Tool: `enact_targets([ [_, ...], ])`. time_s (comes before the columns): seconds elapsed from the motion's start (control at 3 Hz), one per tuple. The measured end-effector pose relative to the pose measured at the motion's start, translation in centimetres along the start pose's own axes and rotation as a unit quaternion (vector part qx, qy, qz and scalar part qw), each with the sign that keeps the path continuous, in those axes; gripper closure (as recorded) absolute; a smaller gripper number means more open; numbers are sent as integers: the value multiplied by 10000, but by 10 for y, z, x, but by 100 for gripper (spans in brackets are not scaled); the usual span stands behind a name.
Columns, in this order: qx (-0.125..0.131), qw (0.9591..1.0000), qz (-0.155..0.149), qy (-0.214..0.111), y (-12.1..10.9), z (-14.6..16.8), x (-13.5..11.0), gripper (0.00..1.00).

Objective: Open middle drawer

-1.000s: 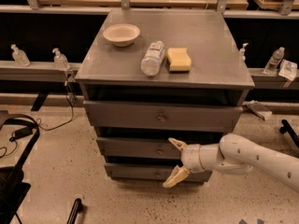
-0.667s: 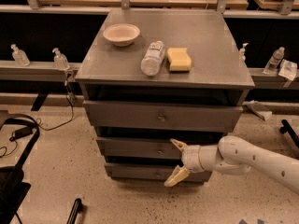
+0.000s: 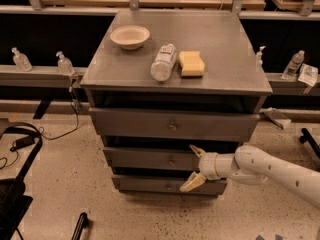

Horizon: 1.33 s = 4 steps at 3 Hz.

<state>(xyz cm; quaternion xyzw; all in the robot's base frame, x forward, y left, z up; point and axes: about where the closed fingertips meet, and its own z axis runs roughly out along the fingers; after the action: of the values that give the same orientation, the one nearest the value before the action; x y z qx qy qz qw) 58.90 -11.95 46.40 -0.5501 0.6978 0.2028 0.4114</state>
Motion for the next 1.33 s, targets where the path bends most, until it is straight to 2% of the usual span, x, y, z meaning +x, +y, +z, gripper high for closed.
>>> enact_targets([
  [0.33,168,9998,0,127,-19,2,9,0],
  [1.0,71,9988,325,348,-38,6,22,0],
  [1.33,8,9983,414,411,-38,10,26,0],
])
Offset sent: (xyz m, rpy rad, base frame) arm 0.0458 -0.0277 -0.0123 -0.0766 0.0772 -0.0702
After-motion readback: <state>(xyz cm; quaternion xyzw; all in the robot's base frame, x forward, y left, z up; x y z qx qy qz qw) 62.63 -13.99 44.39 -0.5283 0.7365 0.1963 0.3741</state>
